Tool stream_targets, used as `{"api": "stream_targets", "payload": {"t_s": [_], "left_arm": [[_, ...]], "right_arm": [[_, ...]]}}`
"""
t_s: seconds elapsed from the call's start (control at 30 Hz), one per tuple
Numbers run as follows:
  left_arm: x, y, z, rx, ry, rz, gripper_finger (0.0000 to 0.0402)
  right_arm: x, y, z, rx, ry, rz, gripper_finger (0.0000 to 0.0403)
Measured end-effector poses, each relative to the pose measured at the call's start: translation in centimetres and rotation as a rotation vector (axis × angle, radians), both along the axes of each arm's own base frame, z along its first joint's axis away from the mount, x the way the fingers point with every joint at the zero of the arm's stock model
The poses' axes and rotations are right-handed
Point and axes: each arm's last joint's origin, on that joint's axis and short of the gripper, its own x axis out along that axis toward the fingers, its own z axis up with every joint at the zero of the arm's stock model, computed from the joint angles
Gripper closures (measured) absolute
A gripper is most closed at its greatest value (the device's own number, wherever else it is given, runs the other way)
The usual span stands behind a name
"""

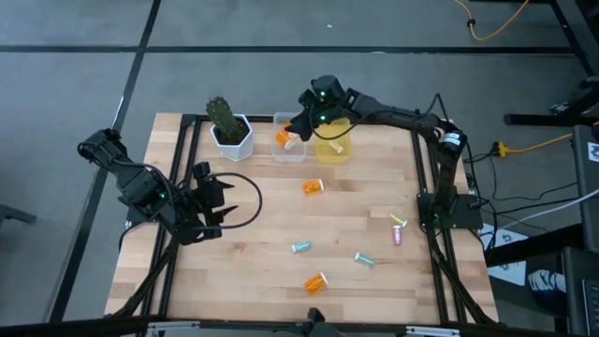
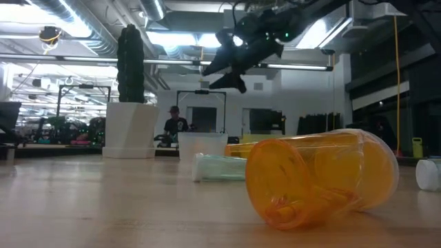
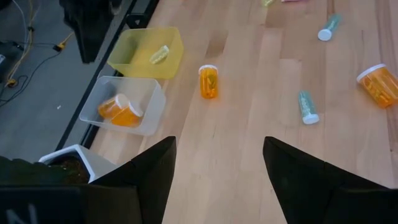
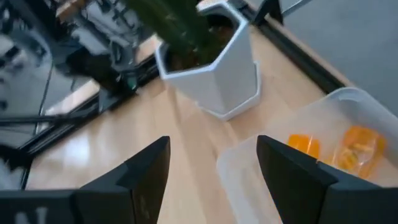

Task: Pick and place medicine bottles into bin by pill shape (circle, oval)
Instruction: Put the top orange pill bottle into the white bin

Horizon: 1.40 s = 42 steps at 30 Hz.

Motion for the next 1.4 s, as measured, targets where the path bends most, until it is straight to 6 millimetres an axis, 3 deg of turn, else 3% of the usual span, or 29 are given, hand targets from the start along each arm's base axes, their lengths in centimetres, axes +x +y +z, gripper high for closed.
{"api": "stream_targets", "payload": {"t_s": [0.13, 0.37, 0.6, 1.0, 1.13, 1.4], "left_arm": [[0.0, 0.0, 0.0, -0.001, -0.001, 0.001, 0.0166], [0.0, 0.0, 0.0, -0.004, 0.000, 0.001, 0.0166], [0.0, 0.0, 0.0, -0.003, -0.001, 0.001, 0.0166], [0.2, -0.1, 0.1, -0.020, -0.025, 0.002, 0.0166], [0.3, -0.3, 0.2, -0.032, -0.044, 0.000, 0.0166], [0.6, -0.4, 0.4, -0.056, -0.075, 0.000, 0.0166]], "right_arm": [[-1.1, 2.1, 1.4, 0.014, 0.121, 0.074, 0.0159], [-3.5, 8.0, 3.3, 0.013, 0.351, 0.241, 0.0159], [-6.4, 12.7, 5.0, -0.069, 0.574, 0.274, 0.0159], [-13.2, 18.3, 9.8, -0.194, 0.630, 0.161, 0.0159], [-16.3, 20.0, 9.6, -0.206, 0.597, 0.088, 0.0159], [-21.0, 22.3, 6.0, -0.121, 0.555, -0.045, 0.0159]]}}
